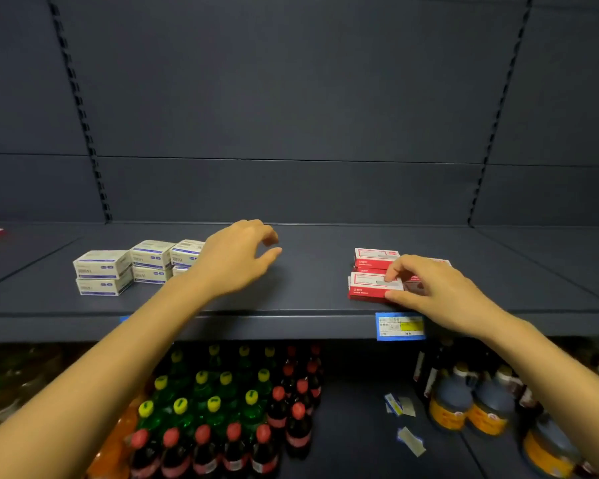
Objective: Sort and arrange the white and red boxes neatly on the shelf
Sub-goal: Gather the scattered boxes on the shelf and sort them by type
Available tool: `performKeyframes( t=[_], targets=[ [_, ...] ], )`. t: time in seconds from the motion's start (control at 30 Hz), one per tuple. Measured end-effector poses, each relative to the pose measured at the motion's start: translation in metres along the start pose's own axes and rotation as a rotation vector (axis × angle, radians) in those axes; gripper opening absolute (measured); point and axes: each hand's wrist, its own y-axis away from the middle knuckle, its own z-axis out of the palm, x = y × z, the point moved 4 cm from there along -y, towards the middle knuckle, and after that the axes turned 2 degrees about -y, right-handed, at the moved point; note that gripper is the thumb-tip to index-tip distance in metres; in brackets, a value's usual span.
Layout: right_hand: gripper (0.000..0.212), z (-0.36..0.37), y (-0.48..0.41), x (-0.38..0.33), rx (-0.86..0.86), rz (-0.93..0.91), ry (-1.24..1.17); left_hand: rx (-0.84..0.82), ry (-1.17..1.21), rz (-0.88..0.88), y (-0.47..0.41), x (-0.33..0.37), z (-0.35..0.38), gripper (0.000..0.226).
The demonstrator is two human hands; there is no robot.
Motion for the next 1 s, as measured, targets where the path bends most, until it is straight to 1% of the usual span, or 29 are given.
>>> performKeyframes(
  t=[0.17, 0.27, 0.37, 0.6, 0.77, 1.0],
  targets=[
    [0.019, -0.001, -0.004, -0.012, 0.163, -0.128, 0.173, 0.021, -0.052, -0.057, 0.011, -0.001, -0.012, 0.026],
    [0.020, 0.001, -0.015, -0.038, 0.179, -0.247, 0.174, 0.021, -0.096, -0.105, 0.025, -0.011, -0.024, 0.026],
    [0.017, 0.009, -0.028, -0.076, 0.152, -0.378, 0.130, 0.038, -0.152, -0.185, 0.045, -0.029, -0.041, 0.027],
    [0.022, 0.048, -0.052, -0.186, 0.063, -0.622, 0.038, 0.033, -0.283, -0.354, 0.117, -0.095, -0.090, 0.030],
    [0.024, 0.084, -0.062, -0.263, 0.003, -0.709, 0.019, 0.025, -0.338, -0.463, 0.172, -0.151, -0.125, 0.033],
    [0.023, 0.139, -0.079, -0.374, -0.038, -0.751, -0.011, -0.014, -0.410, -0.526, 0.234, -0.241, -0.173, 0.035]
  ],
)
